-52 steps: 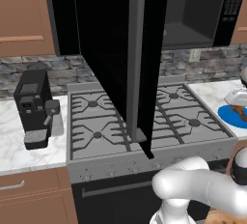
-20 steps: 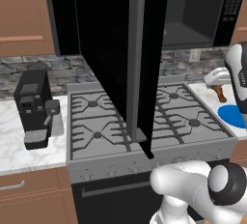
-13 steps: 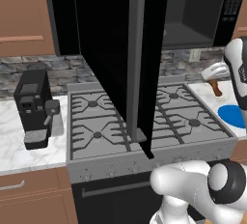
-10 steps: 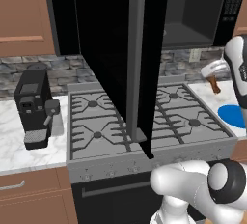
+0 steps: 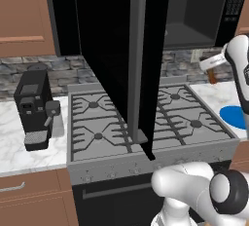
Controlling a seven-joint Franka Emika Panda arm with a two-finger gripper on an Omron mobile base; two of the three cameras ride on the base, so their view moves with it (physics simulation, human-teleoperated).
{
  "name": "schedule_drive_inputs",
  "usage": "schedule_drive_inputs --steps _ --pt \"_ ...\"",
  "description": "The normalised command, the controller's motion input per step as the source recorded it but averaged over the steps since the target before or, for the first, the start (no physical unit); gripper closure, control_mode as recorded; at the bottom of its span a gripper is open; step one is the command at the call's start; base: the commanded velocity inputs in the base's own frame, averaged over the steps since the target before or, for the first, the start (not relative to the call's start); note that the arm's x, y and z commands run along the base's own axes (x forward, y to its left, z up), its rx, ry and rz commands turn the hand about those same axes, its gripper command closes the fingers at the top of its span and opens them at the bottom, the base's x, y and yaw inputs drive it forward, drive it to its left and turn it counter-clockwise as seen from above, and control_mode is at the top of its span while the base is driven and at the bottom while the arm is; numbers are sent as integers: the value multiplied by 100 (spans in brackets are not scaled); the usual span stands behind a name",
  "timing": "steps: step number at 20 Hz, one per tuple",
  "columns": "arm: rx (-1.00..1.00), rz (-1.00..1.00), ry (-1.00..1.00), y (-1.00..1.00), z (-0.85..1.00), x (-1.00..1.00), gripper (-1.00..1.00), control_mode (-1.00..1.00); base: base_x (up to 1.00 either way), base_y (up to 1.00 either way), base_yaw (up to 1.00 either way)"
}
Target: Pick the chicken drumstick from the counter and place it in the microwave. Then turn on the microwave.
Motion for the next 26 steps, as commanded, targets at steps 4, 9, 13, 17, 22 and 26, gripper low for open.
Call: schedule_drive_inputs --steps 4,9,13,17,22,26 --pt "0 -6 -11 24 27 11 100 -100 0 0 0" --pt "0 -2 -10 9 32 14 100 -100 0 0 0" --pt "0 -1 -10 8 36 9 100 -100 0 0 0" --pt "0 -1 -7 7 36 6 100 -100 0 0 0" --pt "-1 -5 0 5 26 20 100 -100 0 0 0" --pt "0 -4 0 5 29 17 100 -100 0 0 0"
